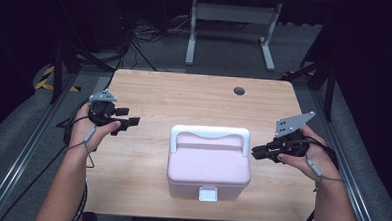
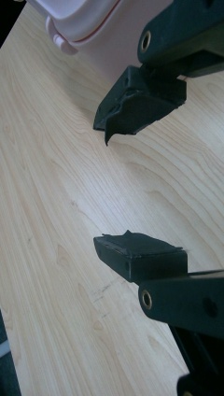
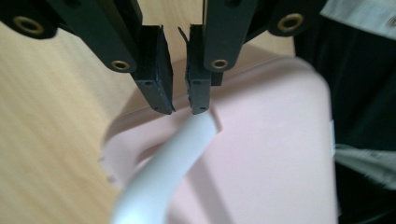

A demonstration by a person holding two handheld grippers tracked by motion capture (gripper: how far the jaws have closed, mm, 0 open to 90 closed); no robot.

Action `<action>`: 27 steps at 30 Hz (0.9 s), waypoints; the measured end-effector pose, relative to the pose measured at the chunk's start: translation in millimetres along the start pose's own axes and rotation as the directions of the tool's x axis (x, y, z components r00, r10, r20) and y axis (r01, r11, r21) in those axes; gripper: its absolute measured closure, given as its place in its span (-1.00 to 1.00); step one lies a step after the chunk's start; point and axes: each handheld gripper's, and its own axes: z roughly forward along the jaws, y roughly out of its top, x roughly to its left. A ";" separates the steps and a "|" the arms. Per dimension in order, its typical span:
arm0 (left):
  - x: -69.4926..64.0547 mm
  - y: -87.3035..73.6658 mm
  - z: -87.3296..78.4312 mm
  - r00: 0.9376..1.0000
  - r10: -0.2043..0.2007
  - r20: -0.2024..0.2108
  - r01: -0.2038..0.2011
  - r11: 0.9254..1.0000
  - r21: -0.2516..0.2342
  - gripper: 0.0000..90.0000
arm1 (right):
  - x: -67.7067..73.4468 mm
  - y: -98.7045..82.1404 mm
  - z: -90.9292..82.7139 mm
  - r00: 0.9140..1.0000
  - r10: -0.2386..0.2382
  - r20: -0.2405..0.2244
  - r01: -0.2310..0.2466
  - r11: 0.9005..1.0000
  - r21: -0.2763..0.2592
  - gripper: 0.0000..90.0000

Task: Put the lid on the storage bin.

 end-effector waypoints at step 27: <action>30.0 -21.7 3.2 0.998 -0.020 -0.062 0.020 1.000 0.001 -0.34 | -71.9 -54.9 -31.7 0.905 0.270 0.329 -0.204 0.954 -0.221 0.02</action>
